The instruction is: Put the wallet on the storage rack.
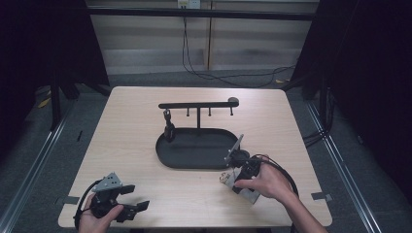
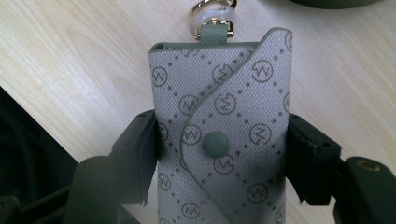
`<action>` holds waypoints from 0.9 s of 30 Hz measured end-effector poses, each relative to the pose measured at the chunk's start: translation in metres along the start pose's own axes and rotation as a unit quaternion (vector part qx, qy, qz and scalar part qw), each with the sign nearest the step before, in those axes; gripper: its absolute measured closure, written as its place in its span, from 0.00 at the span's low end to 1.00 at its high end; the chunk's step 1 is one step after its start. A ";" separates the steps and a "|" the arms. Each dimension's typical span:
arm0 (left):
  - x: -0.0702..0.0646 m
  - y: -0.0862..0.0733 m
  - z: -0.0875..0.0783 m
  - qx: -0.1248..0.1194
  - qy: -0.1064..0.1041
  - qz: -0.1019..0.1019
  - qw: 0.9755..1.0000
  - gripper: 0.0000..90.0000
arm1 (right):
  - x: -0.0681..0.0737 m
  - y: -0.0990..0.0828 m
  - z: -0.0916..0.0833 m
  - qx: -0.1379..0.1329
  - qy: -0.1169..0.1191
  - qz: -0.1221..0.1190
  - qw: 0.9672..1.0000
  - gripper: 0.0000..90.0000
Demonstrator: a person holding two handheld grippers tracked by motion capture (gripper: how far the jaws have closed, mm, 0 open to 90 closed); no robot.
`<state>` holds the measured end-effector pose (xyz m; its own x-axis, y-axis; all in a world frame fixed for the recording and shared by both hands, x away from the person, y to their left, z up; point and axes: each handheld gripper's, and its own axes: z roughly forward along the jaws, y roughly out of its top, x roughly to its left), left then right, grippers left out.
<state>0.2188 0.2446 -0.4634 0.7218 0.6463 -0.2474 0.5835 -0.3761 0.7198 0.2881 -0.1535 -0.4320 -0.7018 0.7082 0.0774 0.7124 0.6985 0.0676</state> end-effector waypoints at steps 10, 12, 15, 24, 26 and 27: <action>0.002 0.000 0.000 0.000 -0.003 -0.008 1.000 0.20 | -0.002 0.004 -0.017 0.008 0.001 0.010 1.000 0.38; 0.002 0.000 0.001 0.001 -0.004 -0.010 1.000 0.20 | -0.002 0.004 -0.018 0.007 0.000 0.007 1.000 0.38; 0.003 0.000 0.001 -0.001 -0.004 -0.010 1.000 0.20 | -0.004 0.006 -0.023 0.008 -0.003 0.008 1.000 0.38; 0.005 0.000 0.000 -0.001 -0.004 -0.020 1.000 0.18 | -0.009 0.011 -0.032 -0.012 0.009 0.006 1.000 0.38; 0.005 0.001 0.001 0.000 -0.003 -0.018 1.000 0.18 | -0.009 0.013 -0.037 -0.013 0.007 0.009 1.000 0.38; 0.005 0.001 0.001 0.001 -0.003 -0.018 1.000 0.18 | -0.009 0.014 -0.039 -0.016 0.006 0.009 1.000 0.38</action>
<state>0.2235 0.2464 -0.4649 0.7020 0.6560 -0.2772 0.6103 -0.3534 0.7090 0.3048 -0.1538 -0.3925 -0.6892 0.7189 0.0904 0.7246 0.6821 0.0987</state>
